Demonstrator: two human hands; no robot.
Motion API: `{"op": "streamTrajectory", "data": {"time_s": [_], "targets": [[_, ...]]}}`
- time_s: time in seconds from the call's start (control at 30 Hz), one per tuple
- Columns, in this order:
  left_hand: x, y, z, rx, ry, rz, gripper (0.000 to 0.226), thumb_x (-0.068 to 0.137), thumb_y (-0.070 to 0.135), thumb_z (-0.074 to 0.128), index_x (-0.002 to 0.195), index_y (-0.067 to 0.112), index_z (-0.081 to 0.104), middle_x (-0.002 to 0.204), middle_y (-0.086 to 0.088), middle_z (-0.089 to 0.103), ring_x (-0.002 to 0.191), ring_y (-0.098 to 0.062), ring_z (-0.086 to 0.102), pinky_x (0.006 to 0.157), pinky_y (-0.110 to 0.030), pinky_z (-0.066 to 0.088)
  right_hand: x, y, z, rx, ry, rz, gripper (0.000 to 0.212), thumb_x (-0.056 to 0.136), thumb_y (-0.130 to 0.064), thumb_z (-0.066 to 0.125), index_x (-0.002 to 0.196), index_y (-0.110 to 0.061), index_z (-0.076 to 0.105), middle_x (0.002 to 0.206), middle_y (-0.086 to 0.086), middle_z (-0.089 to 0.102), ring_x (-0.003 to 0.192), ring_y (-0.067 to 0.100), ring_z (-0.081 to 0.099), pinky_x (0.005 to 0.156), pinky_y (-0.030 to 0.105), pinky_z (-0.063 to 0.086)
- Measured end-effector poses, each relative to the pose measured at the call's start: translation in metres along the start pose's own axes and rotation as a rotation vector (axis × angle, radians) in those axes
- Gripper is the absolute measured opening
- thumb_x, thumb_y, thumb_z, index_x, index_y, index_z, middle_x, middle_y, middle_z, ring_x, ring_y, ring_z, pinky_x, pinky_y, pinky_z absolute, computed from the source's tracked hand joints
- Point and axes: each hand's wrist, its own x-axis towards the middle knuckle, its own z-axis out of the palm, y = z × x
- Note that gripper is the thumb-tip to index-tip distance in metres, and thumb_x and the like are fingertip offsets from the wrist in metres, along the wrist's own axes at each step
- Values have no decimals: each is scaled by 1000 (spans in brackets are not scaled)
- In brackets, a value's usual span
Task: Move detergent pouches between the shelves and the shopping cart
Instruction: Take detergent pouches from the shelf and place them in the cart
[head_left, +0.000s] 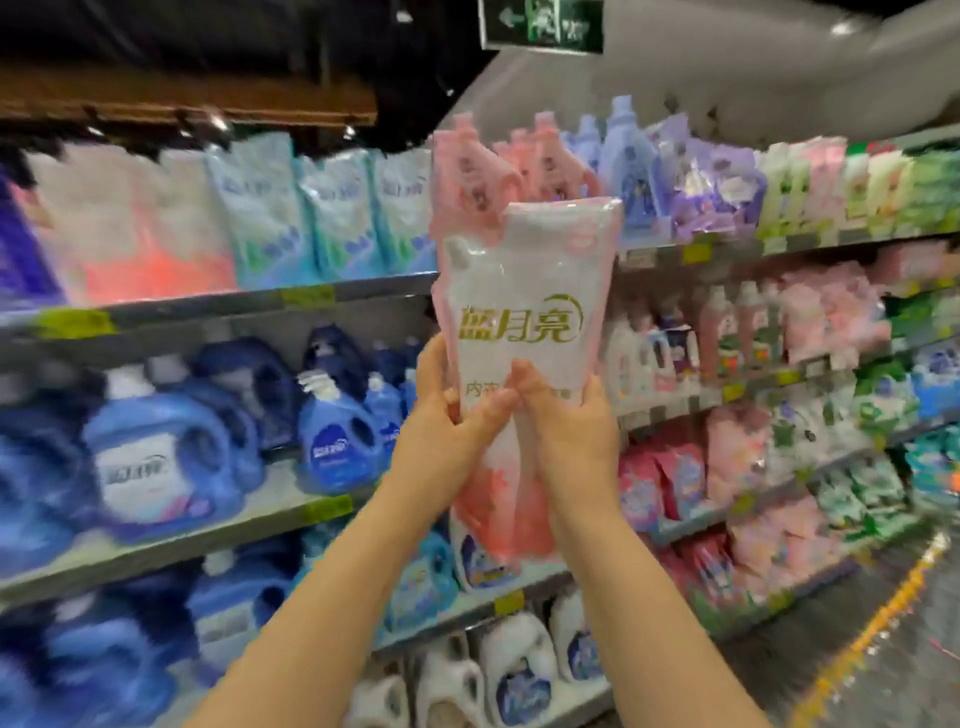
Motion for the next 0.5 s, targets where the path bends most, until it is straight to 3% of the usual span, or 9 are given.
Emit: {"op": "streamTrajectory", "data": {"time_s": [0.13, 0.3, 0.4, 0.5], "targets": [[32, 5, -117, 41, 173, 91, 74, 70, 47, 75, 126, 46, 26, 104, 23, 65, 98, -3, 65, 91, -38, 52, 5, 9, 127, 126, -173, 9, 39, 68, -39, 77, 102, -24, 64, 97, -4, 73, 93, 15, 69, 89, 44, 53], [69, 10, -242, 159, 311, 107, 64, 76, 39, 73, 122, 34, 29, 97, 19, 63, 89, -9, 66, 80, -31, 54, 16, 22, 264, 162, -331, -23, 58, 63, -50, 77, 110, -20, 61, 100, -3, 72, 93, 15, 69, 89, 43, 53], [96, 10, -303, 164, 251, 81, 68, 78, 23, 73, 127, 32, 27, 110, 9, 61, 92, -3, 65, 76, -22, 56, 39, 31, 332, 167, -404, -26, 54, 62, -51, 78, 104, -21, 61, 98, -2, 72, 92, 18, 69, 88, 45, 53], [129, 11, -356, 214, 199, 49, 89, 71, 14, 78, 136, 30, 20, 122, 0, 57, 107, -16, 62, 86, -38, 55, 69, 36, 394, 171, -489, -41, 65, 48, -63, 76, 99, -26, 61, 98, -3, 72, 94, 22, 68, 88, 47, 53]]}}
